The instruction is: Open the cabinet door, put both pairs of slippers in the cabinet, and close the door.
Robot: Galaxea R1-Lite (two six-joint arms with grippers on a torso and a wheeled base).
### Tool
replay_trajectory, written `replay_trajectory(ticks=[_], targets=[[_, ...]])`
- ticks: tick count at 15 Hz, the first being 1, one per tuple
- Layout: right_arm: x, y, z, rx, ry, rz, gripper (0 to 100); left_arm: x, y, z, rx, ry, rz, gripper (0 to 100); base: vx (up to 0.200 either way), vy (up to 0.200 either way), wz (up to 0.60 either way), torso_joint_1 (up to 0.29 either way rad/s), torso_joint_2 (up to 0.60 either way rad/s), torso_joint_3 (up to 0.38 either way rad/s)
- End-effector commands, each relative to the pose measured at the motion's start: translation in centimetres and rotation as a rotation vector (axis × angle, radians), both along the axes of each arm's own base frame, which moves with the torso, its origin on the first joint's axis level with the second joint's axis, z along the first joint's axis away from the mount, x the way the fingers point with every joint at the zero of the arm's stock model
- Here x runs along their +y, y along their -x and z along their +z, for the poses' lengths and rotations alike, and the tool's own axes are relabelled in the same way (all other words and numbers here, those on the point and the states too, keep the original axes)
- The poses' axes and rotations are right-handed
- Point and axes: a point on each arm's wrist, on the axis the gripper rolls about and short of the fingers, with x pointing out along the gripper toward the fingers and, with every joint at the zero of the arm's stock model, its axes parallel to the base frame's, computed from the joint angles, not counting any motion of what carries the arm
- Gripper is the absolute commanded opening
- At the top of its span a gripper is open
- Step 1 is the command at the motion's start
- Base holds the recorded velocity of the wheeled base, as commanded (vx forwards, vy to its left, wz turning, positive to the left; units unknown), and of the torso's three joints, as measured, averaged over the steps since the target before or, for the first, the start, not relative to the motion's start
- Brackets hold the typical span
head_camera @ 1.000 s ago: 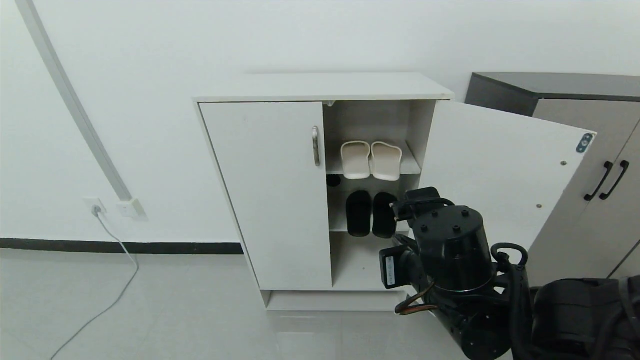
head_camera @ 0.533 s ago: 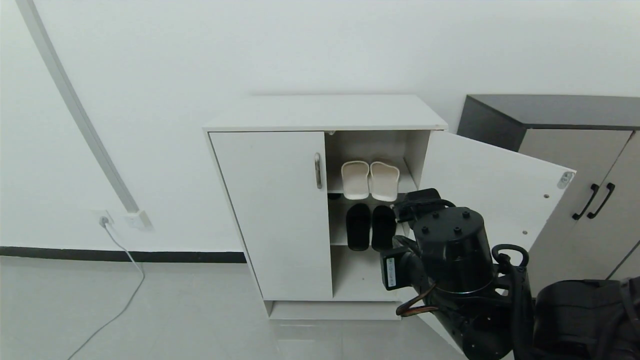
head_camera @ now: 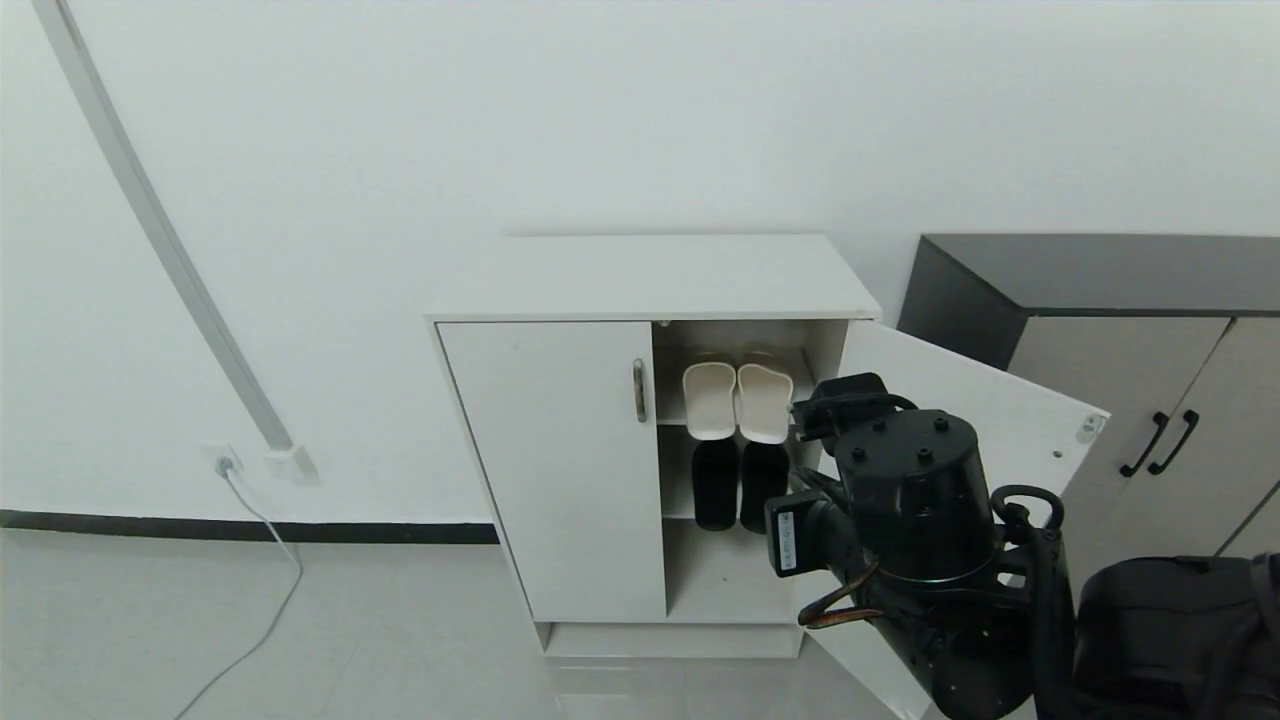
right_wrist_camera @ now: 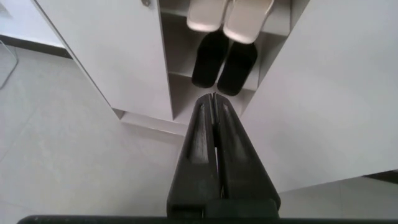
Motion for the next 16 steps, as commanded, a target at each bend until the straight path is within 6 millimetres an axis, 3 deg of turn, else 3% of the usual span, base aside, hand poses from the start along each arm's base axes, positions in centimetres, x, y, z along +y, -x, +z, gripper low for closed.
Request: replay_trajectory(ticks=[1, 11, 16], targets=[[-0.04, -0.13, -0.04, 0.001, 0.001, -0.004, 0, 0.00, -0.01, 0.00, 0.001, 0.000, 0.000, 0, 0.000, 0.000, 0.00, 0.212, -0.54, -0.315], [-0.12, -0.69, -0.33, 0.004, 0.013, -0.019, 0, 0.00, -0.01, 0.00, 0.001, -0.001, 0.000, 0, 0.000, 0.000, 0.00, 0.246, -0.57, -0.322], [-0.18, -0.64, -0.49, 0.006, 0.028, -0.015, 0, 0.00, -0.01, 0.00, 0.001, -0.001, 0.000, 0, 0.000, 0.000, 0.00, 0.173, -0.37, -0.201]])
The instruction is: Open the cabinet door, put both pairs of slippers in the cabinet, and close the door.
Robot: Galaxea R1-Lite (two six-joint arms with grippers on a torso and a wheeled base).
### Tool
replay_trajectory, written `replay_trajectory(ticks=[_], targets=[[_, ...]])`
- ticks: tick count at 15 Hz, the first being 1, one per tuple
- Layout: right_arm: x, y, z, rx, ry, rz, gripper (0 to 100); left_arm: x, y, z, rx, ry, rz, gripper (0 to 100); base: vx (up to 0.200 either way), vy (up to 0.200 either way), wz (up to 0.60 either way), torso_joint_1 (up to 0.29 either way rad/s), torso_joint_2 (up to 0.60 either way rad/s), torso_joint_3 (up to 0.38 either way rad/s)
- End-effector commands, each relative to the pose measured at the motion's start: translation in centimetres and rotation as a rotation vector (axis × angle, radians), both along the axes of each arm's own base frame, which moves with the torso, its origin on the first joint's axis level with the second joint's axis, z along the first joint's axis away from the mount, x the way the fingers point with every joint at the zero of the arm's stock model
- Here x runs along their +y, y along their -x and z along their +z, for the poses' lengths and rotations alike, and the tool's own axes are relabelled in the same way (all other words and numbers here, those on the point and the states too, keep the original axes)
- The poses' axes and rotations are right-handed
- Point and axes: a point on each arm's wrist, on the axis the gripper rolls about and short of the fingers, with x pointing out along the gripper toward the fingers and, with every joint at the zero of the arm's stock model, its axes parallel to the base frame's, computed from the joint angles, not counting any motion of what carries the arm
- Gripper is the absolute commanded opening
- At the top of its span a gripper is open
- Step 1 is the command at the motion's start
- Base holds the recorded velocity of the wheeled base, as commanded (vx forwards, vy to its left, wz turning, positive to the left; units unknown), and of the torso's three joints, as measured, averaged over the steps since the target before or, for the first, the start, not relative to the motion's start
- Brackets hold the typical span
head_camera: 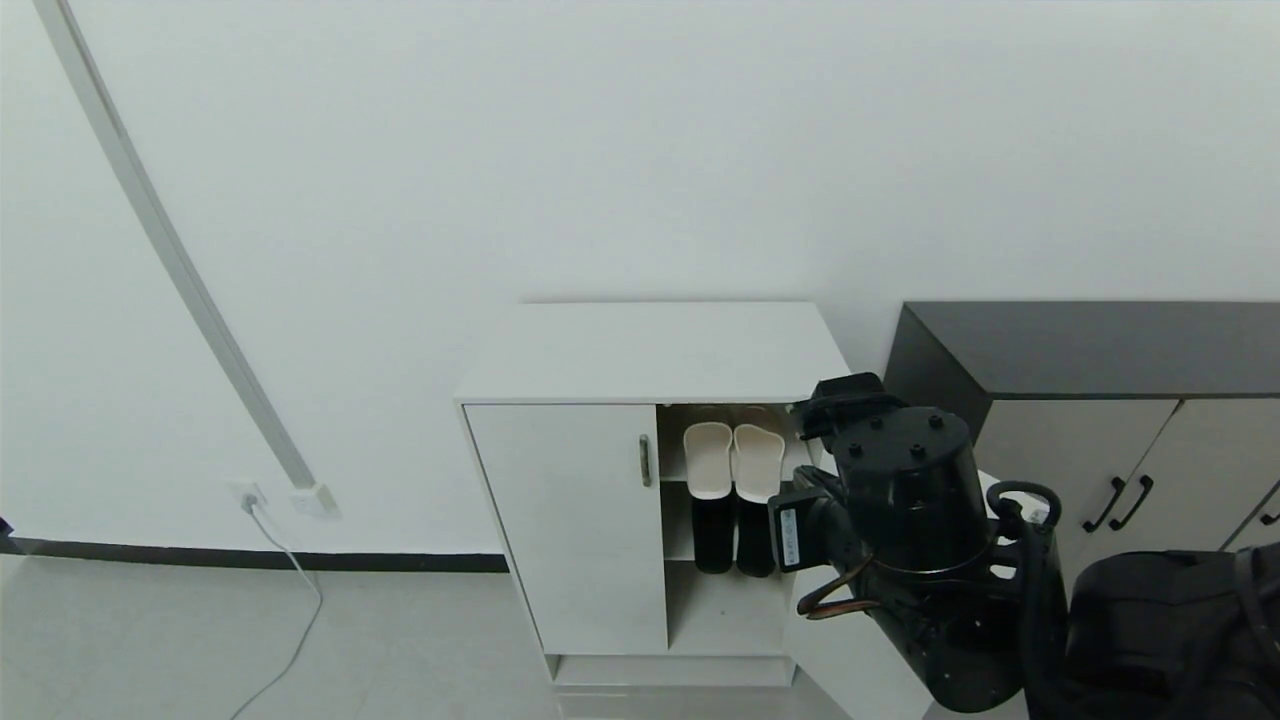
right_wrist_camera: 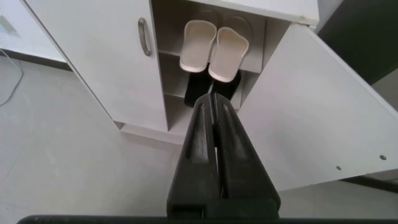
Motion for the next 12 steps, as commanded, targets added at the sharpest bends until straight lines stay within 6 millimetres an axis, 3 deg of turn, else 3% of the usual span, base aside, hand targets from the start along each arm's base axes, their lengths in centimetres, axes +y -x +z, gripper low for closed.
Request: replay_trajectory(ticks=[1, 3, 10, 12], targets=[[0.01, 0.07, -0.24, 0.006, 0.006, 0.004, 0, 0.00, -0.01, 0.00, 0.001, 0.000, 0.000, 0, 0.000, 0.000, 0.00, 0.027, -0.05, -0.022], [-0.08, 0.17, -0.34, 0.013, 0.006, 0.016, 0, 0.00, -0.01, 0.00, 0.001, 0.000, 0.000, 0, 0.000, 0.000, 0.00, 0.000, 0.00, 0.000], [-0.05, 0.08, -0.51, 0.006, -0.002, 0.016, 0, 0.00, -0.01, 0.00, 0.001, 0.000, 0.000, 0, 0.000, 0.000, -0.60, 0.006, 0.00, 0.002], [-0.27, -0.18, -0.42, 0.004, -0.004, 0.006, 0, 0.00, -0.01, 0.00, 0.001, 0.000, 0.000, 0, 0.000, 0.000, 0.00, 0.000, 0.00, 0.000]])
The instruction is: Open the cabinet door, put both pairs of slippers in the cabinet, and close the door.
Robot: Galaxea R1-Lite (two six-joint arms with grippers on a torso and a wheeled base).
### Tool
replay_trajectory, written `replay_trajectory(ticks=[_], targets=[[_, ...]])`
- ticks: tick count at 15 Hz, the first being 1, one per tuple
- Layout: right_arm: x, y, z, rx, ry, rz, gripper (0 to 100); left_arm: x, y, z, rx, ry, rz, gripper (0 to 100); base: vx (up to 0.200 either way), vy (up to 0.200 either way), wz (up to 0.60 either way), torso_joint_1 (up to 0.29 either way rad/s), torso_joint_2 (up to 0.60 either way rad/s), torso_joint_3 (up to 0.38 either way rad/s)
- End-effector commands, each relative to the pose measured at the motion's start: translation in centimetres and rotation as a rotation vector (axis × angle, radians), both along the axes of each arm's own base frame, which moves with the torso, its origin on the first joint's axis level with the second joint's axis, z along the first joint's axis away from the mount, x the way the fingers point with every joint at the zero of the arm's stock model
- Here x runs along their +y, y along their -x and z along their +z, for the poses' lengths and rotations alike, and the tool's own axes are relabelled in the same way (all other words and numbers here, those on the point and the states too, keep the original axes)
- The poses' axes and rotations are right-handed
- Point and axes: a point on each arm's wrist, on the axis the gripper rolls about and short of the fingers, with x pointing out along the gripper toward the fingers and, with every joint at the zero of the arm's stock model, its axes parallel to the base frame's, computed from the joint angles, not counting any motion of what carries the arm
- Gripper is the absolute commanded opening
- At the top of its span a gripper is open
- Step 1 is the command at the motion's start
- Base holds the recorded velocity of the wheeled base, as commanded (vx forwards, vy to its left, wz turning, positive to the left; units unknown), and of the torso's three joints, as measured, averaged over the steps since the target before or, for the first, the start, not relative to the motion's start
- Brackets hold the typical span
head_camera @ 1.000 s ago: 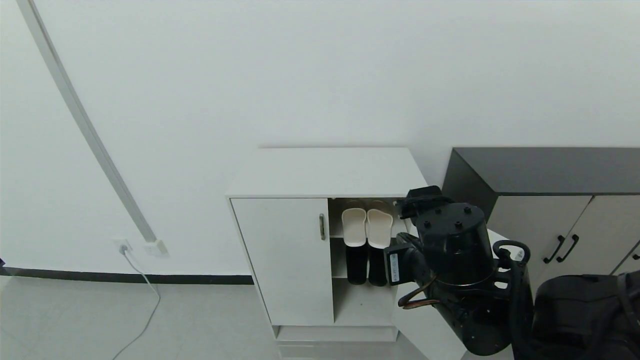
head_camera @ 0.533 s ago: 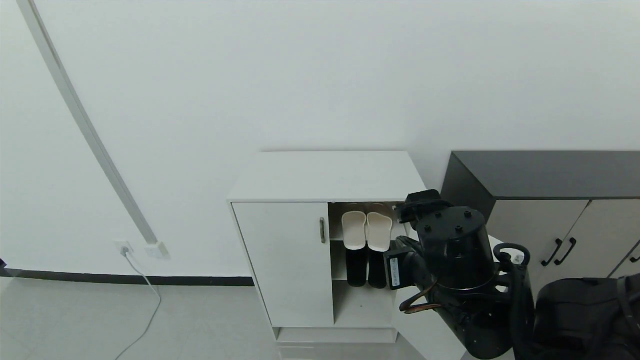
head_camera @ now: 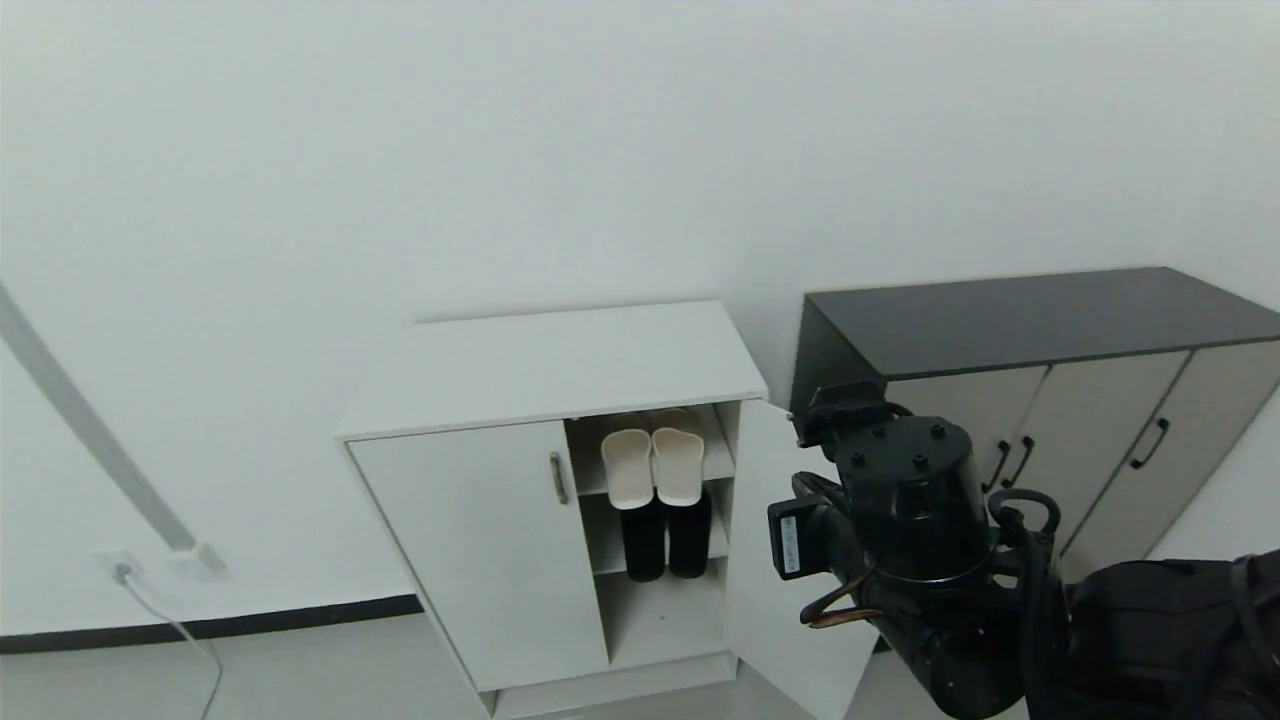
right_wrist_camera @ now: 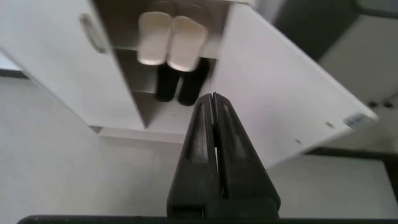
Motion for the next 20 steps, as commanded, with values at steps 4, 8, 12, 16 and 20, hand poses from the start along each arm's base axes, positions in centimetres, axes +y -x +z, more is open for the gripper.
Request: replay_trajectory(ticks=[4, 8, 12, 16, 20], targets=[[-0.2, -0.9, 0.5, -0.009, -0.020, -0.009, 0, 0.0, 0.0, 0.0, 0.001, 0.002, 0.001, 0, 0.000, 0.000, 0.00, 0.000, 0.00, 0.000], [-1.2, -3.9, 1.0, -0.017, -0.037, -0.048, 0, 0.0, 0.0, 0.0, 0.001, 0.002, 0.001, 0, 0.000, 0.000, 0.00, 0.000, 0.00, 0.000], [-2.3, -7.7, 0.7, -0.012, -0.055, -0.094, 0, 0.0, 0.0, 0.0, 0.001, 0.002, 0.001, 0, -0.150, 0.000, 0.00, 0.003, 0.00, 0.004], [-2.7, -10.7, 0.2, -0.004, -0.056, -0.144, 0, 0.0, 0.0, 0.0, 0.001, 0.002, 0.001, 0, -0.150, 0.000, 0.00, 0.004, 0.00, 0.001], [-4.3, -14.2, -0.3, 0.004, -0.060, -0.212, 0, 0.0, 0.0, 0.0, 0.001, 0.000, 0.001, 0, 0.000, 0.000, 0.00, 0.000, 0.00, 0.000]])
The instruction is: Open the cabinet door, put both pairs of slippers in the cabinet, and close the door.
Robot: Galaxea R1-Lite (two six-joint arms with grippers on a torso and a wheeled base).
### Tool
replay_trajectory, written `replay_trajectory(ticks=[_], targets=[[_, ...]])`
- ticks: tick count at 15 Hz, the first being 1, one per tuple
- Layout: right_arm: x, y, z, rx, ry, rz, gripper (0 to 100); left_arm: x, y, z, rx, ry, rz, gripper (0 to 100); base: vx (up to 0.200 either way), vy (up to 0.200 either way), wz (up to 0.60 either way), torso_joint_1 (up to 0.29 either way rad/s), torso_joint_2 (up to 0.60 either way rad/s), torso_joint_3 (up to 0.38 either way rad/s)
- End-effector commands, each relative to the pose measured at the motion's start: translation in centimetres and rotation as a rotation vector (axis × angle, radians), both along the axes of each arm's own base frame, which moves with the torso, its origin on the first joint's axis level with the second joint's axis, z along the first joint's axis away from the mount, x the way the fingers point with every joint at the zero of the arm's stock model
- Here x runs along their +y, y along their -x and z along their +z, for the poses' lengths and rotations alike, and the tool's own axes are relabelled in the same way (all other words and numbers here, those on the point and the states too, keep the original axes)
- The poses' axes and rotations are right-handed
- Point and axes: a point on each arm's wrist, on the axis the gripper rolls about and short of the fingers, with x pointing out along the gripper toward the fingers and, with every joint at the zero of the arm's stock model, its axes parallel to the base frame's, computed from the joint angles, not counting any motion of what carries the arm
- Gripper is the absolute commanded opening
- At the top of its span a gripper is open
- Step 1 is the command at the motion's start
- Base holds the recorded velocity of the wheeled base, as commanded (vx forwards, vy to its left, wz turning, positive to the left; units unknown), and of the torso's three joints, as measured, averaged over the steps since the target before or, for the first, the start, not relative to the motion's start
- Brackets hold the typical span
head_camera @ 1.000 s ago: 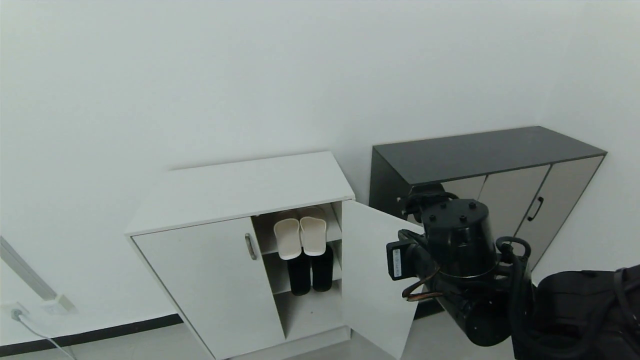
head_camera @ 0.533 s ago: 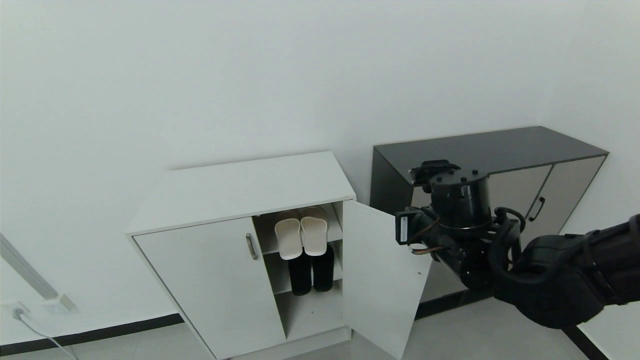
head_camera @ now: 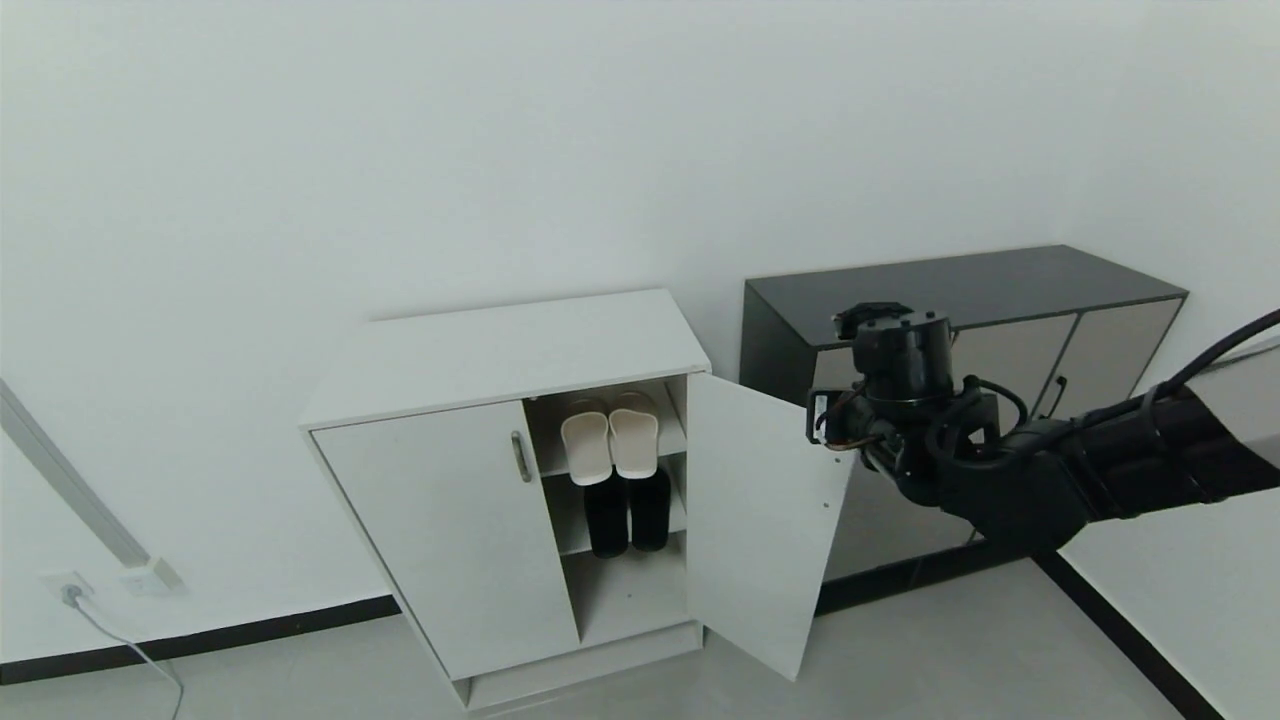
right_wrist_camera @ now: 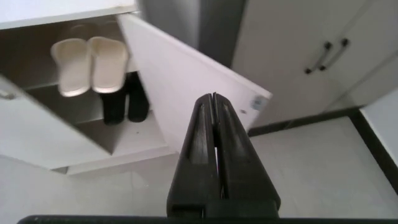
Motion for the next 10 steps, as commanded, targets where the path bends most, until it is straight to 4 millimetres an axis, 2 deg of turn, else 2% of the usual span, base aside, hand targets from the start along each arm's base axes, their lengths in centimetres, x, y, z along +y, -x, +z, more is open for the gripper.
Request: replay_trajectory(ticks=[1, 6, 10], targets=[[-0.7, -1.7, -0.7, 0.023, -0.002, -0.019, 0, 0.0, 0.0, 0.0, 0.002, 0.000, -0.001, 0, 0.000, 0.000, 0.00, 0.000, 0.00, 0.000], [-1.7, -3.9, -0.7, 0.107, -0.068, 0.000, 0, 0.0, 0.0, 0.0, 0.002, 0.000, -0.001, 0, 0.000, 0.000, 0.00, 0.000, 0.00, 0.000], [-3.5, -7.1, -2.9, 0.119, -0.096, -0.017, 0, 0.0, 0.0, 0.0, 0.002, 0.000, -0.001, 0, 0.000, 0.000, 0.00, 0.000, 0.00, 0.000]])
